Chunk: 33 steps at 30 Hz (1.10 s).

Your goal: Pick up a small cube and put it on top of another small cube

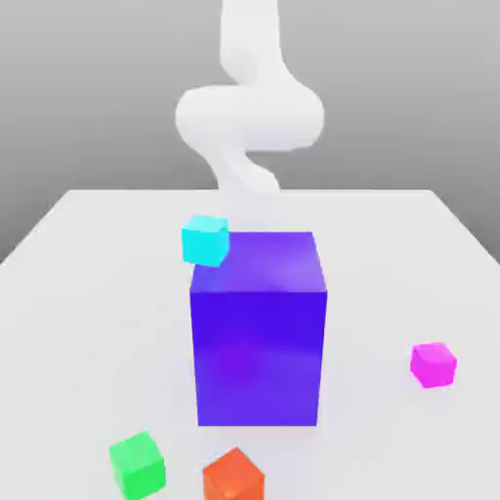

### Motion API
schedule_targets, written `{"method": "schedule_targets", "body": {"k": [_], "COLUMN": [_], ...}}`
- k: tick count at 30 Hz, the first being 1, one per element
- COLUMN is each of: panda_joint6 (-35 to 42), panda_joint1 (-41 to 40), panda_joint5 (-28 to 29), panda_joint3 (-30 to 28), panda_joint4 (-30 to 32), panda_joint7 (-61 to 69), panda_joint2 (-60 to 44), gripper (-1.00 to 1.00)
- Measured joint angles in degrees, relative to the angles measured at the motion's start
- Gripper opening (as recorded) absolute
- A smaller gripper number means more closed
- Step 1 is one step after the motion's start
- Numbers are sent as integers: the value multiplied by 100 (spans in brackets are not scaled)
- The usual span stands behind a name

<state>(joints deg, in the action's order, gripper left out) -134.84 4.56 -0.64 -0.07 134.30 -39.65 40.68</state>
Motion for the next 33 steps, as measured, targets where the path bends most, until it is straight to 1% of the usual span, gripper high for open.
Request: {"method": "schedule_targets", "body": {"k": [10,16,19,21,24,27,28,33], "panda_joint6": [-1251,-1990,-2363,-2609,-3065,-3560,-3722,-3710], "panda_joint1": [1717,2458,2881,3096,3198,3440,3526,3524], "panda_joint5": [-275,-291,-89,191,592,852,876,884], "panda_joint3": [189,583,805,888,769,476,384,385], "panda_joint4": [1028,1633,1938,2140,2141,2032,1994,1994], "panda_joint7": [2547,3937,4483,4743,4661,4487,4469,4461], "panda_joint2": [-2122,-3366,-3991,-4409,-5037,-5659,-5859,-5858], "gripper": [0,0,0,0,0,0,-100,-100]}}
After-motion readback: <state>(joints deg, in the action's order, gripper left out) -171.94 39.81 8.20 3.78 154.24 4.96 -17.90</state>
